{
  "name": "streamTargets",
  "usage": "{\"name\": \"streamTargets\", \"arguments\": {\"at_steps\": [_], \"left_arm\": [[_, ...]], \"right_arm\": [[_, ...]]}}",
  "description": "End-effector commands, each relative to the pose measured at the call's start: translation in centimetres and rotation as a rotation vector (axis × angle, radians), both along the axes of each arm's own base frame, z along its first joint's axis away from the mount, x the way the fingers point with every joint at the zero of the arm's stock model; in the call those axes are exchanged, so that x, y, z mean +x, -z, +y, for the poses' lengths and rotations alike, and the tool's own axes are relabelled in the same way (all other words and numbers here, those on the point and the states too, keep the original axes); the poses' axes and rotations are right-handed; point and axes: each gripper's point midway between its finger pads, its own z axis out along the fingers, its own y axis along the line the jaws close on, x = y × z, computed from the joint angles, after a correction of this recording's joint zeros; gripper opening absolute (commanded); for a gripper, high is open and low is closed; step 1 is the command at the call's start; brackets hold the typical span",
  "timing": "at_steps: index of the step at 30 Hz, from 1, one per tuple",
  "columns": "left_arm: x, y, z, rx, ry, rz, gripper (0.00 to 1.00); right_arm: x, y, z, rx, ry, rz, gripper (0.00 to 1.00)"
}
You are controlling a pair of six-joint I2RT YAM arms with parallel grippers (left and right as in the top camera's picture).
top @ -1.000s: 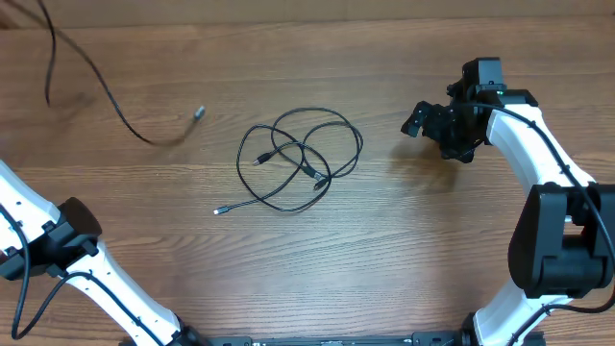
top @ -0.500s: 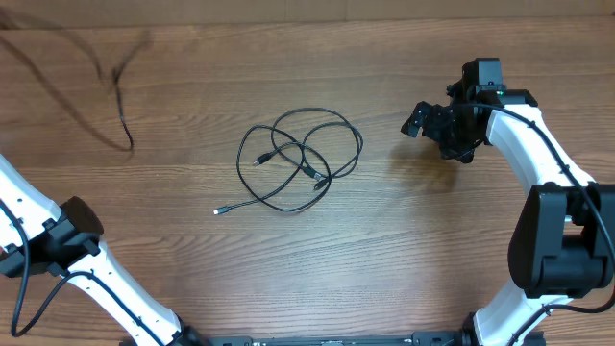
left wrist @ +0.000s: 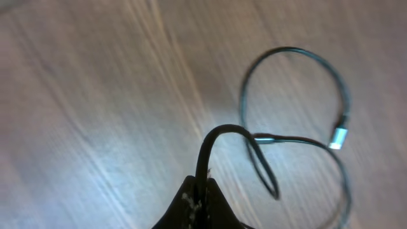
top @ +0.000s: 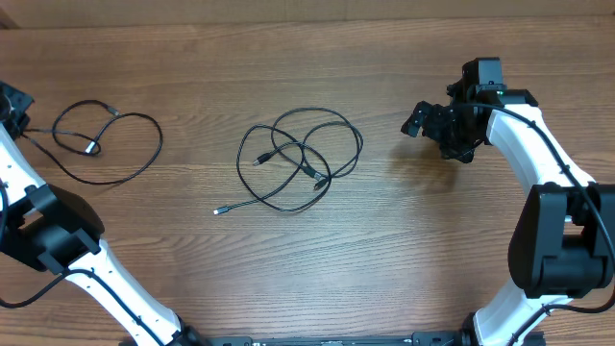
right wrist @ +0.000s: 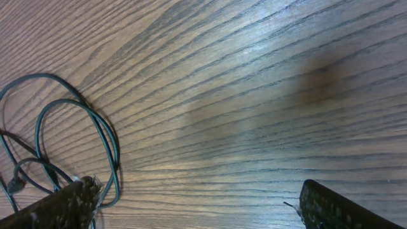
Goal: Untangle cables
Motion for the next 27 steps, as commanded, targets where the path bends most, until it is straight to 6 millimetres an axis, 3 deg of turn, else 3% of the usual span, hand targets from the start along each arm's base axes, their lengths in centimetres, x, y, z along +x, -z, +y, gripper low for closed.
{"name": "streamTargets", "arguments": {"at_steps": [1, 5, 10, 15, 17, 19, 21, 25, 27], "left_arm": [[-2.3, -0.3, 1.7, 0.077, -0.027, 0.094, 0.04], [-3.9, 0.1, 2.8, 0.093, -0.061, 0.142, 0.04], [-5.4, 1.5, 3.5, 0.063, -0.087, 0.179, 0.19], [-5.6, 2.3, 3.1, 0.037, -0.084, 0.194, 0.26], [-5.6, 2.5, 3.0, 0.030, -0.082, 0.194, 0.43], [-5.6, 2.6, 3.0, 0.029, -0.082, 0.194, 0.69], [-5.6, 2.6, 3.0, 0.030, -0.082, 0.194, 0.84], [-5.4, 2.5, 3.1, 0.033, -0.082, 0.188, 1.00], [-5.1, 2.6, 3.0, 0.023, -0.078, 0.173, 1.00]], "right_arm": [[-0.1, -0.3, 0.1, 0.006, 0.003, -0.005, 1.00], [-0.1, -0.3, 0.1, 0.006, 0.003, -0.005, 1.00], [-0.1, -0.3, 0.1, 0.006, 0.003, -0.005, 1.00], [-0.1, -0.3, 0.1, 0.006, 0.003, -0.005, 1.00], [-0.1, -0.3, 0.1, 0.006, 0.003, -0.005, 1.00], [-0.1, -0.3, 0.1, 0.006, 0.003, -0.005, 1.00], [-0.1, -0.3, 0.1, 0.006, 0.003, -0.005, 1.00], [-0.1, -0.3, 0.1, 0.006, 0.003, -0.005, 1.00], [-0.1, -0.3, 0.1, 0.006, 0.003, -0.005, 1.00]]}}
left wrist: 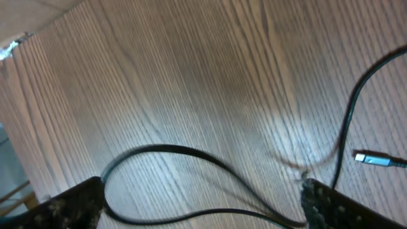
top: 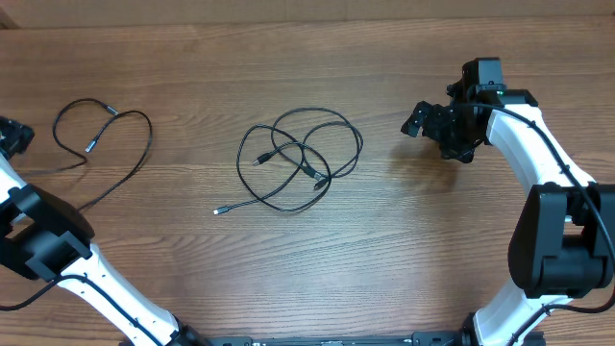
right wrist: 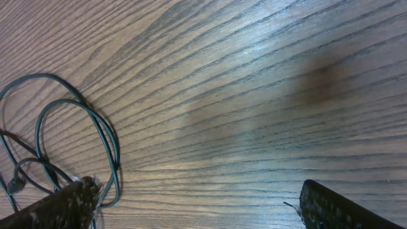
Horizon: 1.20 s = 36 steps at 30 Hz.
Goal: Untangle cables
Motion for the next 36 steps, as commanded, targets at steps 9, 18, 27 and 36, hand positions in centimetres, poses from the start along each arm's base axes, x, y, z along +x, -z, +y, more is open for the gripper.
{"name": "streamTargets", "arguments": {"at_steps": [9, 18, 27, 36], "left_arm": [[3.0, 0.5, -2.5, -0.143, 0.125, -0.133, 0.51], [4.2, 0.6, -3.8, -0.192, 0.159, -0.175, 0.04], [5.1, 2.0, -5.3, -0.212, 0.276, -0.132, 0.32], [4.2, 8.6, -6.9, -0.290, 0.323, -0.047, 0.72]], "right_arm": [[-0.1, -0.3, 0.1, 0.006, 0.003, -0.005, 1.00], [-0.1, -0.3, 0.1, 0.006, 0.003, -0.005, 1.00], [-0.1, -0.3, 0.1, 0.006, 0.003, -0.005, 1.00], [-0.1, -0.3, 0.1, 0.006, 0.003, -0.005, 1.00]]}}
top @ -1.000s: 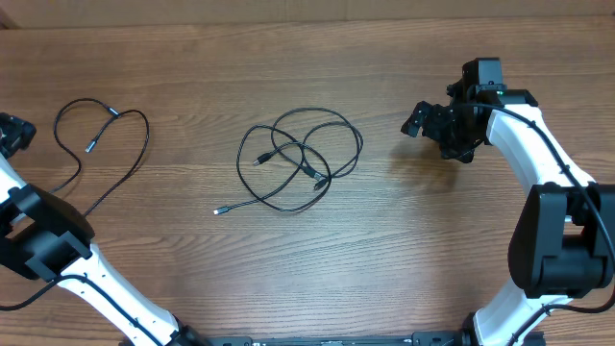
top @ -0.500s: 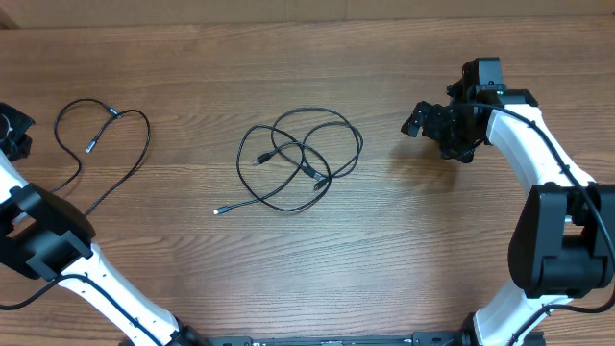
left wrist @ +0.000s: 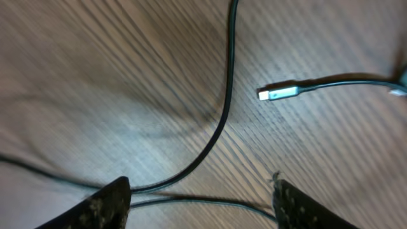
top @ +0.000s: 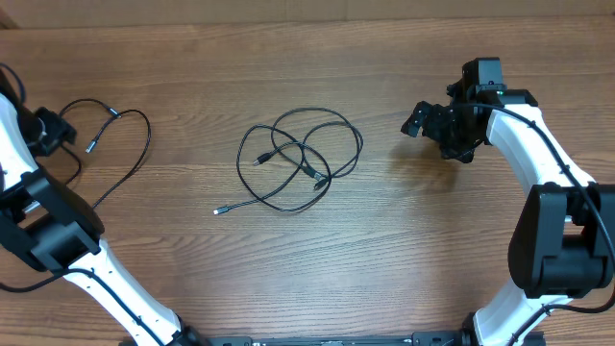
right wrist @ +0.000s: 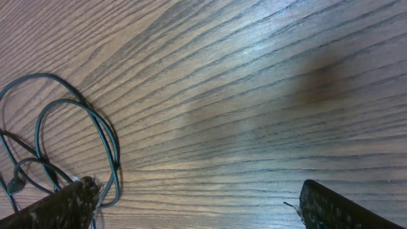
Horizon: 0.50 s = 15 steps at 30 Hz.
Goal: Untangle cables
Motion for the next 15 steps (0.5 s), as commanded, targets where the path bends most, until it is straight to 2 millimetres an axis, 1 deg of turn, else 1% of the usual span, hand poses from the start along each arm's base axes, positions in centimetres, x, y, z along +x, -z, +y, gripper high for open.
{"name": "streamTargets", "arguments": {"at_steps": [1, 2, 4, 7, 9, 12, 15], "left_arm": [[-1.2, 2.6, -1.0, -0.043, 0.046, 0.050, 0.72], [-1.6, 3.7, -1.6, -0.065, 0.053, 0.066, 0.73], [-1.5, 5.0, -2.8, -0.118, 0.111, 0.057, 0.73], [-1.0, 6.2, -4.5, -0.191, 0.199, 0.020, 0.74], [-0.8, 6.8, -5.3, -0.220, 0.242, 0.003, 0.75], [-1.0, 7.7, -5.6, -0.224, 0.276, 0.007, 0.77], [-1.3, 8.4, -5.8, -0.223, 0.318, 0.015, 0.78]], "right_arm": [[-0.1, -0.2, 0.1, 0.006, 0.003, -0.004, 1.00], [-0.1, -0.2, 0.1, 0.006, 0.003, -0.004, 1.00], [-0.1, -0.2, 0.1, 0.006, 0.003, -0.004, 1.00], [-0.1, -0.2, 0.1, 0.006, 0.003, -0.004, 1.00], [-0.1, -0.2, 0.1, 0.006, 0.003, -0.004, 1.00], [-0.2, -0.2, 0.1, 0.006, 0.003, -0.004, 1.00], [-0.1, -0.2, 0.1, 0.006, 0.003, -0.004, 1.00]]}}
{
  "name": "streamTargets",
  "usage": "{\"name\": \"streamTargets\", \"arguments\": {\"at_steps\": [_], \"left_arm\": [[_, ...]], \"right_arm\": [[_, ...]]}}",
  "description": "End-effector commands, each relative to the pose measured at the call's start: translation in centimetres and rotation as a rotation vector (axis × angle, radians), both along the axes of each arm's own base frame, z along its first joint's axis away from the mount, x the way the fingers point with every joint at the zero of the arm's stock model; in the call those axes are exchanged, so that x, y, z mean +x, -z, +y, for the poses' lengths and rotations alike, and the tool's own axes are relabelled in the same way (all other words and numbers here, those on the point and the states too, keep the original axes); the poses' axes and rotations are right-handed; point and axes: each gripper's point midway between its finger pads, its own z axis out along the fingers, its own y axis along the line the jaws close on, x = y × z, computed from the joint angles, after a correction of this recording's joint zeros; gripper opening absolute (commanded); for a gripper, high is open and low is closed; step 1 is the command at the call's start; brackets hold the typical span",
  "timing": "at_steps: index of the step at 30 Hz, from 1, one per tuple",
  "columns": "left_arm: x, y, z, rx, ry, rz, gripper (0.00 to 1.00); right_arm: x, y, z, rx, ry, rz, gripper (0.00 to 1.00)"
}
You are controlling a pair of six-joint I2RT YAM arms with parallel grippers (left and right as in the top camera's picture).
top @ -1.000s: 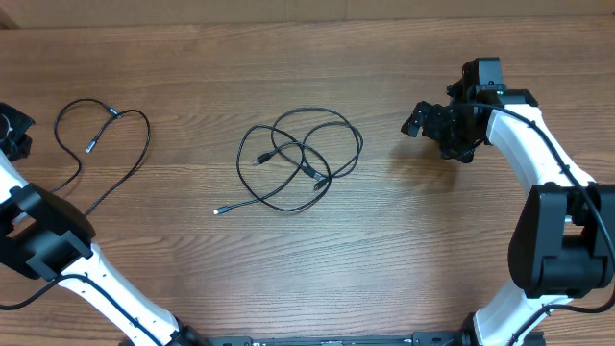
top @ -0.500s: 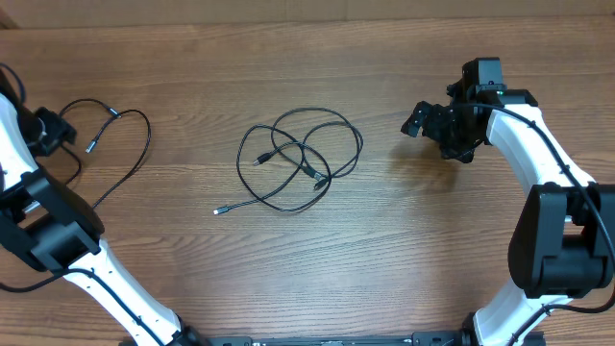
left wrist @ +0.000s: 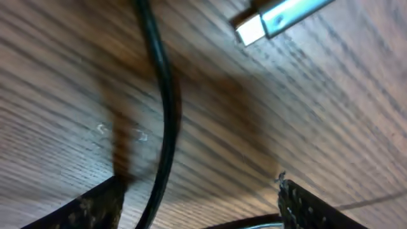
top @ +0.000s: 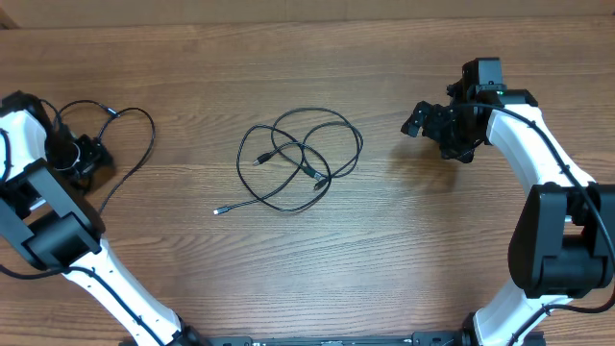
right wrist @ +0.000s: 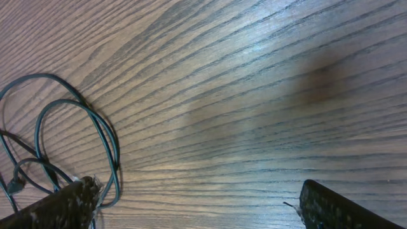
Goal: Untangle cables
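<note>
A tangle of thin black cables (top: 298, 159) lies in the middle of the wooden table (top: 404, 250); its green-tinted loops (right wrist: 76, 127) show at the left of the right wrist view. A separate black cable (top: 149, 135) is spread out at the far left. My left gripper (top: 82, 154) sits low over it, open, and the cable (left wrist: 162, 95) runs between the fingers (left wrist: 95, 207), with a silver connector (left wrist: 273, 16) just beyond. My right gripper (top: 432, 123) hovers open to the right of the tangle, holding nothing.
A small connector end (top: 219, 210) of the tangle sticks out toward the front left. The table's back edge (top: 307, 21) runs along the top of the overhead view. Bare wood lies between the tangle and the right gripper.
My left gripper has shifted a little to the right and toward the front, and now sits much closer to the table, with the separate cable between its open fingers. The right arm has not moved.
At first my left gripper was shut on the separate cable at the far left edge. Then it stood open and the cable lay spread wider on the table. It then hovered above the cable near its connector, and now straddles the cable low down. The right arm stayed still.
</note>
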Motion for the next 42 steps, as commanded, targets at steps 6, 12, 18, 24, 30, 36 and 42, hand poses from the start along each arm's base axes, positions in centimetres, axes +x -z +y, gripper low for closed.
{"name": "streamTargets", "arguments": {"at_steps": [6, 12, 18, 24, 30, 36, 42], "left_arm": [[-0.4, 0.6, -0.7, -0.005, 0.112, 0.004, 0.99], [-0.3, 0.2, 1.5, 0.090, 0.213, 0.010, 0.85], [0.7, 0.1, 0.8, 0.056, 0.382, -0.059, 0.84], [2.5, -0.6, -2.5, -0.090, 0.630, -0.251, 0.88], [3.1, -0.8, -4.3, -0.160, 0.681, -0.334, 0.96], [1.3, 2.2, -5.4, -0.193, 0.688, -0.300, 0.93], [-0.7, 4.9, -6.9, -0.239, 0.713, -0.278, 0.85]], "right_arm": [[-0.1, -0.3, 0.1, 0.006, 0.002, -0.005, 1.00], [-0.1, -0.3, 0.1, 0.006, 0.002, -0.005, 1.00], [-0.1, -0.3, 0.1, 0.006, 0.002, -0.005, 1.00], [-0.1, -0.3, 0.1, 0.006, 0.002, -0.005, 1.00], [-0.1, -0.3, 0.1, 0.006, 0.002, -0.005, 1.00], [-0.1, -0.3, 0.1, 0.006, 0.002, -0.005, 1.00], [-0.1, -0.3, 0.1, 0.006, 0.002, -0.005, 1.00]]}}
